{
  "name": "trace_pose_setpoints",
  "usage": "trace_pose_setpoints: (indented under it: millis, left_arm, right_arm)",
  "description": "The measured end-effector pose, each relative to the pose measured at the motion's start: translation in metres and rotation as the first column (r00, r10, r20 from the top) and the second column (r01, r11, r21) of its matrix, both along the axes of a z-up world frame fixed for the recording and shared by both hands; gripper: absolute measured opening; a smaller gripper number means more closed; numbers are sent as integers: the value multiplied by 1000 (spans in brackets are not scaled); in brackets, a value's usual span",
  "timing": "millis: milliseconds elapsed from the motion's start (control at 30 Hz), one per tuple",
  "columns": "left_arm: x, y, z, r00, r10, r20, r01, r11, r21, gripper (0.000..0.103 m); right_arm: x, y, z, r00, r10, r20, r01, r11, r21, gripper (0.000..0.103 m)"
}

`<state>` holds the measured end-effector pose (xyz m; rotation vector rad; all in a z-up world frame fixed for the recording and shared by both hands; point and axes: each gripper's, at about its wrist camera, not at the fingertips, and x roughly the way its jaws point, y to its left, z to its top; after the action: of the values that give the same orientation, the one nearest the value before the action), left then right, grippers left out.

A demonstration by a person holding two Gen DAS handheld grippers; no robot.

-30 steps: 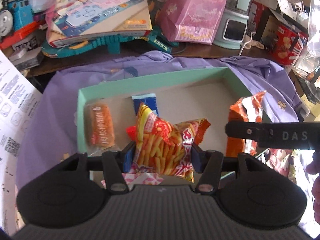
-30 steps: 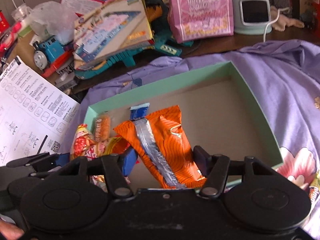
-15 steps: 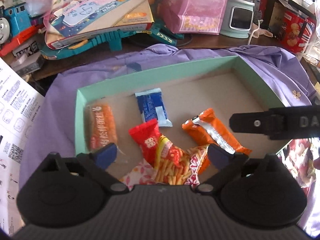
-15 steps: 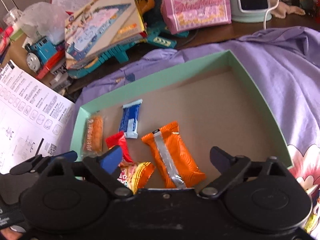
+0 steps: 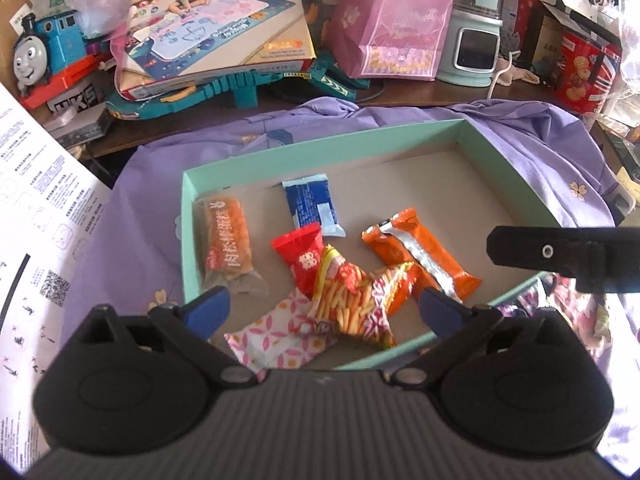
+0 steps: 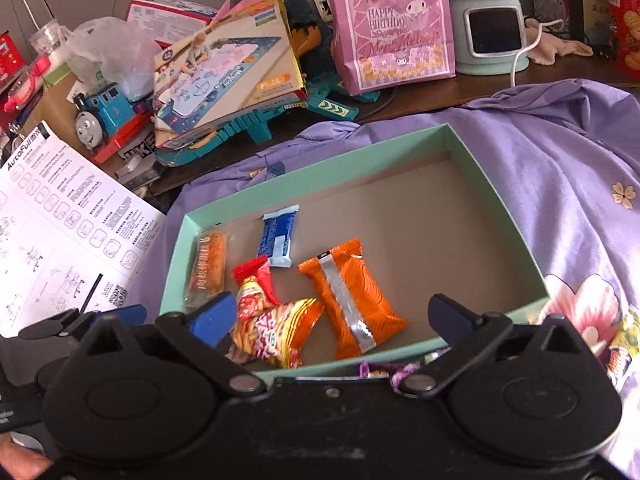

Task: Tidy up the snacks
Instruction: 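Grasp the red-orange packet with the right tool while the left tool approaches the yellow bars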

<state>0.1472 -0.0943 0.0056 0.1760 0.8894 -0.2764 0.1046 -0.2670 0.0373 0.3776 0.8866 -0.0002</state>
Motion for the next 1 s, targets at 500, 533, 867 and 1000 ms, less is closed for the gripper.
trace_pose_setpoints:
  millis: [500, 533, 867, 1000]
  left_arm:
    - [-71, 24, -10, 999, -31, -42, 31, 1000, 4, 103]
    - [-75, 25, -14, 998, -32, -50, 32, 999, 5, 103]
    - [-87, 45, -57, 990, -9, -141, 13, 1000, 28, 103]
    - [-82, 59, -65, 987, 21, -161, -20, 1000, 6, 103]
  right_arm:
    - [-72, 15, -10, 996, 83, 20, -79, 984, -162, 103]
    - [-77, 15, -13, 996, 90, 20, -85, 982, -166, 103]
    - [-93, 43, -46, 979, 180, -99, -198, 954, -225, 85]
    - [-96, 59, -54, 963, 251, -104, -270, 926, -265, 80]
